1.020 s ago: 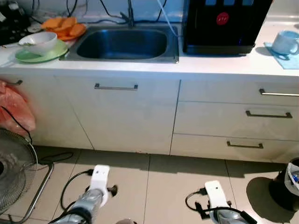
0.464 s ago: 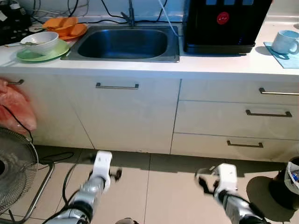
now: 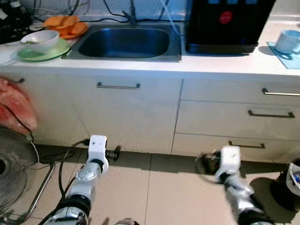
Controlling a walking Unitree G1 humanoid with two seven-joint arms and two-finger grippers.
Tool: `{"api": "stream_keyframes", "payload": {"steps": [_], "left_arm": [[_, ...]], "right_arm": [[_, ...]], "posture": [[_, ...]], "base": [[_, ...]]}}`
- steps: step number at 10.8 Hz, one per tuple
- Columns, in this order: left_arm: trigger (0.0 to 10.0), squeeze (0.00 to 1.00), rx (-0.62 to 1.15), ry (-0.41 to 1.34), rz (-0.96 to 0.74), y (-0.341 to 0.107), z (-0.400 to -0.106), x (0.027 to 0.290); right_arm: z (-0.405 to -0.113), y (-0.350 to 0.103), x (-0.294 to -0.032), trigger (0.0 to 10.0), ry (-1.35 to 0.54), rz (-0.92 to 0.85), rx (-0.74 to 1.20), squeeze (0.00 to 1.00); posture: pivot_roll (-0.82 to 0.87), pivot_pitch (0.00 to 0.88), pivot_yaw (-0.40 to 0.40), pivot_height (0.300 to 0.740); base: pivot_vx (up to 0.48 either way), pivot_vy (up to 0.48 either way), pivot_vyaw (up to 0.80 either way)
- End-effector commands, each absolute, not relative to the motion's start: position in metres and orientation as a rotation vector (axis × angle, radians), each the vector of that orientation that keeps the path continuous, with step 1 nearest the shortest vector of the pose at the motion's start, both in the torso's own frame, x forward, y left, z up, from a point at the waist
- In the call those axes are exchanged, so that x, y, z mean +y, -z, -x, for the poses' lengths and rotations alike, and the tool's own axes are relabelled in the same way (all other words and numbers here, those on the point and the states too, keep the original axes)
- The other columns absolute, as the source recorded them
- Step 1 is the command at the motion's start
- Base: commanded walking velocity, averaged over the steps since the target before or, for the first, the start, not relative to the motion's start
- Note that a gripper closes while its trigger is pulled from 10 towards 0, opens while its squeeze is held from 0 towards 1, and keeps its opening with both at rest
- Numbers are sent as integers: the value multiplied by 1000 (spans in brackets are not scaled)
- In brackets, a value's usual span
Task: Kitchen organization
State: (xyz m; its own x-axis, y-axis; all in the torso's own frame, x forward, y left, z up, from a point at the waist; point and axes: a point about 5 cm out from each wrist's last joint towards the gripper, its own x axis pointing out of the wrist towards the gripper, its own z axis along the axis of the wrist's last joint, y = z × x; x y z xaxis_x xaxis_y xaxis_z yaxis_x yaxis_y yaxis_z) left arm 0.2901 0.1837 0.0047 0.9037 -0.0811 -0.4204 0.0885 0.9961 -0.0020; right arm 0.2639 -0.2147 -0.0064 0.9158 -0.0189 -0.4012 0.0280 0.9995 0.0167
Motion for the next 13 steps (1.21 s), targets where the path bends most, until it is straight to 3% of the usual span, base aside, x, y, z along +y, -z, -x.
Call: {"api": "stream_keyframes", "payload": {"steps": [1,3,5,8,11,13], "left_arm": [[10000,0,432,100,-2,-6,-289,182],[10000,0,417,124,4,-5,-285,172],[10000,0,411,133,-7,-6,-284,169],[10000,0,381,77,19,-15,-290,176],[10000,0,390,100,49,-17,-292,165],[10000,0,399,98,56,-15,-291,164]], "right_arm": [[-264,2,-213,10000,3,-36,385,0],[-266,-2,-201,10000,-26,-10,349,0],[-269,-8,-194,10000,-31,-17,341,0],[-276,-11,-185,10000,-58,-4,326,0],[-277,-17,-181,10000,-60,-9,307,0],[-274,-15,-181,10000,-57,-8,312,0]], "posture": [[102,0,53,740],[99,0,54,740],[119,0,34,740],[118,0,53,740],[108,0,52,740],[106,0,49,740]], "base": [[0,0,0],[0,0,0],[0,0,-772],[0,0,0],[0,0,0],[0,401,0]]}}
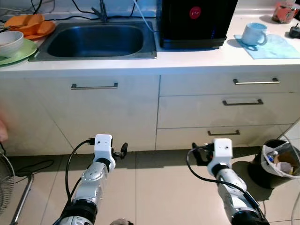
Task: Kitchen organization
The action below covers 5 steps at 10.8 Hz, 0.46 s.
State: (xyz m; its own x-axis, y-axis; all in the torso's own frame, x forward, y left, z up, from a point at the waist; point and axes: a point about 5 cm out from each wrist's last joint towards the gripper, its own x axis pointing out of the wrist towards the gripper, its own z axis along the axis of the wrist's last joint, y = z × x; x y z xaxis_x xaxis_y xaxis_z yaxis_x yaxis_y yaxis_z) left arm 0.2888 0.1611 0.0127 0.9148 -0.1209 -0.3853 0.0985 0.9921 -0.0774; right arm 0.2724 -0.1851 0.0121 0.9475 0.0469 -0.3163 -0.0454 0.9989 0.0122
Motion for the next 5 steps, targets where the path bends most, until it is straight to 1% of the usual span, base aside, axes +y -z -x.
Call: {"api": "stream_keyframes", "payload": {"steps": [1,5], "left_arm": [[10000,0,403,94,55,-15,-291,166],[10000,0,411,82,54,-14,-290,167]], "right_arm": [[-274,-14,-180,10000,-61,-4,317,0],[-276,-16,-179,10000,-65,2,315,0]], "posture": [[109,0,48,740],[113,0,45,740]], "base": [[0,412,0],[0,413,0]]}}
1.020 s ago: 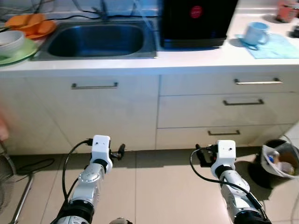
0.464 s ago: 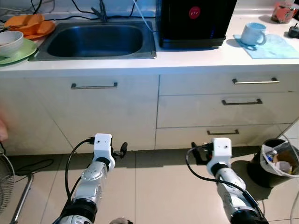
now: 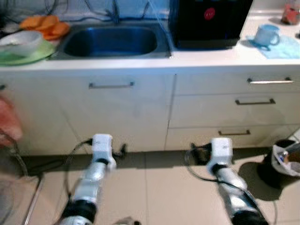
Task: Kitchen organization
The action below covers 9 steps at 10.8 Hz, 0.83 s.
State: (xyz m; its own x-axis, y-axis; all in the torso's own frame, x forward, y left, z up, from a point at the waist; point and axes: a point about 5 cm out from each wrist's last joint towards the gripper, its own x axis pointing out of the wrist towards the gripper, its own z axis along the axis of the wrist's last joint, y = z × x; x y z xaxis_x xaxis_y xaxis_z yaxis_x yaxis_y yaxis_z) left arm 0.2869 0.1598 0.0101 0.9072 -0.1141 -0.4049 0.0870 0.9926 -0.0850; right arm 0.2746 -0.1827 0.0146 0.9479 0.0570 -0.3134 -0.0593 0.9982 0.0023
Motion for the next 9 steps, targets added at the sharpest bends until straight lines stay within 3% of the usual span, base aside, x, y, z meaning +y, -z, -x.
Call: {"api": "stream_keyframes", "payload": {"steps": [1,3,9], "left_arm": [[10000,0,414,79,54,-14,-290,168],[10000,0,413,79,50,-15,-291,167],[10000,0,285,34,43,-39,-305,170]], "right_arm": [[-276,-16,-179,10000,-65,2,316,0],[-275,-16,-178,10000,-64,-1,317,0],[-276,-18,-175,10000,-65,2,307,0]], "posture": [[111,0,45,740],[111,0,46,740],[107,0,48,740]], "base": [[0,412,0],[0,409,0],[0,0,0]]}}
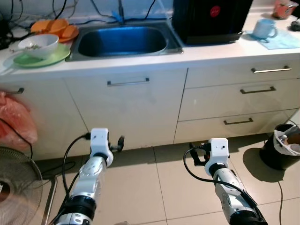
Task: Kitchen organization
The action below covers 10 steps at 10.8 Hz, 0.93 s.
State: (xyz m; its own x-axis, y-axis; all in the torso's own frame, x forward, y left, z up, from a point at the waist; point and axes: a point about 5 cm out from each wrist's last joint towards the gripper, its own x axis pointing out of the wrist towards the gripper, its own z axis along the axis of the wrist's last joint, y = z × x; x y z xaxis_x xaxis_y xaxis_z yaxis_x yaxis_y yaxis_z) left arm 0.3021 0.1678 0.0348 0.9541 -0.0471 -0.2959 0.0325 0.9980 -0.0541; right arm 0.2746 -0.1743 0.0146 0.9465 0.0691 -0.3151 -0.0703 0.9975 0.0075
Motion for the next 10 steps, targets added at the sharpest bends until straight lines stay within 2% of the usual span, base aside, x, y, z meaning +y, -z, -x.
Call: {"api": "stream_keyframes", "payload": {"steps": [1,5,7,10], "left_arm": [[10000,0,241,19,21,-47,-307,171],[10000,0,210,-37,-10,-52,-308,179],[10000,0,81,-34,-71,-80,-312,180],[10000,0,-73,-5,-87,-126,-305,181]], "right_arm": [[-277,-20,-174,10000,-70,6,294,0],[-279,-26,-170,10000,-90,33,261,0],[-288,-73,-159,10000,-155,111,53,0],[-279,-124,-165,10000,-184,138,-108,0]], "posture": [[105,0,47,740],[107,0,47,740],[104,0,46,740],[102,0,51,740]], "base": [[277,0,0],[337,0,0],[450,0,0],[424,0,0]]}}
